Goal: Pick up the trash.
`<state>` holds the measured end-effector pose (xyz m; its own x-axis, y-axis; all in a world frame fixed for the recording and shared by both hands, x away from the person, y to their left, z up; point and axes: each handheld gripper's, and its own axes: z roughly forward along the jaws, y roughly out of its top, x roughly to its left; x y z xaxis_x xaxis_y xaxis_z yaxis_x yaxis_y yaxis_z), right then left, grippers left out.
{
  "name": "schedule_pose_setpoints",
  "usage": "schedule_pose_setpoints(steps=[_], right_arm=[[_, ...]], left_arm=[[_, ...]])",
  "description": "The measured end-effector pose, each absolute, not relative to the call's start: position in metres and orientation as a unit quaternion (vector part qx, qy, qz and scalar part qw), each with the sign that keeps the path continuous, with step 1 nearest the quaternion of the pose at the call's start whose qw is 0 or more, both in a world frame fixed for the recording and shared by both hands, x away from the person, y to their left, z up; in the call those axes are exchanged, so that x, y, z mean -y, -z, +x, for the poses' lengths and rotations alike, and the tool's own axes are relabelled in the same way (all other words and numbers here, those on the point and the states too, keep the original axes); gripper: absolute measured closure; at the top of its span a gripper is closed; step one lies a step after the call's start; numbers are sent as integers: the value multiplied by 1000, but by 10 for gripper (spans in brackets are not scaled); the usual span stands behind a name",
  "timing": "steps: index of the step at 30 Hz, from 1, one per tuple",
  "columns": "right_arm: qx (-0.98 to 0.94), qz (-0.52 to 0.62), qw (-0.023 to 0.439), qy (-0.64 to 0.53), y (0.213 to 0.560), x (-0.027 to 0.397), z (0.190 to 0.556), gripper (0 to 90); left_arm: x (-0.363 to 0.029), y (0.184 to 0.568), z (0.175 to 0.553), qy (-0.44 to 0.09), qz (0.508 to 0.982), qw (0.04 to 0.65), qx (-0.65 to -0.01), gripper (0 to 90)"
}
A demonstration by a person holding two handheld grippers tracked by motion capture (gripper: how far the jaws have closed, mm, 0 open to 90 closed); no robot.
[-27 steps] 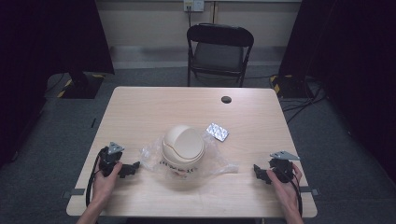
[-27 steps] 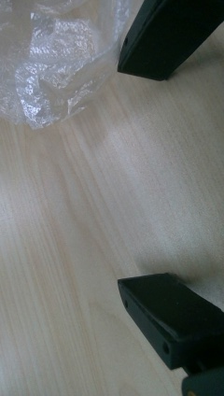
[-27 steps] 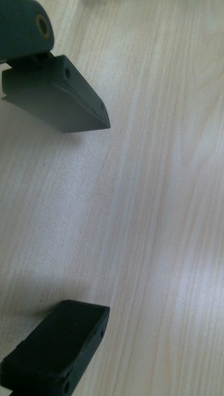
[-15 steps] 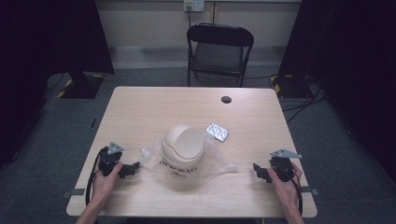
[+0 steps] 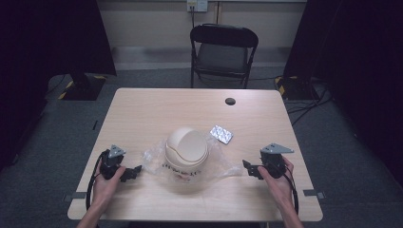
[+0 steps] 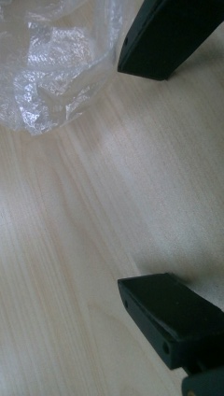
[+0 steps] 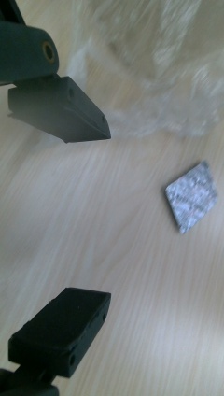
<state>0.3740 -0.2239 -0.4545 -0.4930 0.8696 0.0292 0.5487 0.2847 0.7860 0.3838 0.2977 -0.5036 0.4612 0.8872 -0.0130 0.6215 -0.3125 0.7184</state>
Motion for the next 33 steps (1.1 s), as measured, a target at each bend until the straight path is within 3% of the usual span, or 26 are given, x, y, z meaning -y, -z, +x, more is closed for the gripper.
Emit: schedule_pose_setpoints(steps=[25, 33], right_arm=[[-806, 327, 164, -466, 375, 125, 388, 171], [-824, 299, 155, -455, 367, 100, 395, 172]], left_arm=[[-299, 503, 384, -195, 791, 335, -474, 0], [-299, 503, 384, -194, 791, 335, -473, 0]])
